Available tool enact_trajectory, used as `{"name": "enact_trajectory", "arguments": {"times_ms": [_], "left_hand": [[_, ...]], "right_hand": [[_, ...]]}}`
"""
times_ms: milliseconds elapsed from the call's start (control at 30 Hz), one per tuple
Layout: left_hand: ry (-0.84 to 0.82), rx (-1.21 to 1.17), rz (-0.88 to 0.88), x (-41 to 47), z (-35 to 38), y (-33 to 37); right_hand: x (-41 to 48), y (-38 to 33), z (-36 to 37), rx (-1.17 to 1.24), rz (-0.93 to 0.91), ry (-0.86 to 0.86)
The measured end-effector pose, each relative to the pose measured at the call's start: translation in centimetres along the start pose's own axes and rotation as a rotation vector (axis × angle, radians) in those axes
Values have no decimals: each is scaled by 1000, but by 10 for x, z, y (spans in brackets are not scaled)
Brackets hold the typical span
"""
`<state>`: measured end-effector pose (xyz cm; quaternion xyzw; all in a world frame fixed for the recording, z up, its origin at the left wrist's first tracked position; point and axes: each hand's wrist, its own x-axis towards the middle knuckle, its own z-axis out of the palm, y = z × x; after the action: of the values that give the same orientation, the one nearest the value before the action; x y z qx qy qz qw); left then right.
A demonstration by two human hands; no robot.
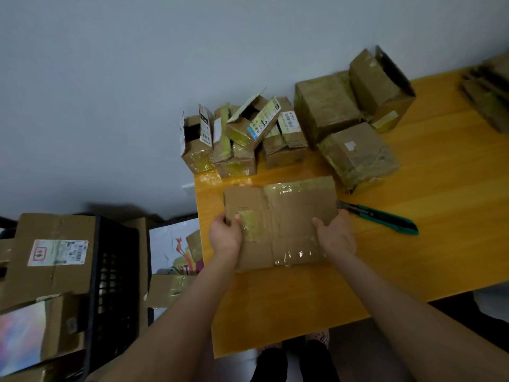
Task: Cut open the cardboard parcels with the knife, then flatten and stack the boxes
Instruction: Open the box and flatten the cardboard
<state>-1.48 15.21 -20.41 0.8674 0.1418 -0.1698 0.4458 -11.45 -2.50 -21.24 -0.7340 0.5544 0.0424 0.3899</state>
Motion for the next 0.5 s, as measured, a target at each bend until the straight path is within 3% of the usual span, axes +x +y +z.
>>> {"name": "enact_trajectory", "arguments": {"times_ms": [133,233,300,433,500], "left_hand": [[-48,-41,103,-5,-13,28],[-133,15,293,-11,-28,56],[-227,68,430,-17,-35,75],[-312,99,584,-34,-36,103],[-131,91,654,-43,-36,116]], "right_hand": [[-11,-16,-26,-183,-79,75],[-24,-50,-50,-322,-486,179],[-31,-79,-63,-377,-695,142],[-40,-107,-83,-189,-662,-12],[-45,-105,-95,-81,-633,-2]]}}
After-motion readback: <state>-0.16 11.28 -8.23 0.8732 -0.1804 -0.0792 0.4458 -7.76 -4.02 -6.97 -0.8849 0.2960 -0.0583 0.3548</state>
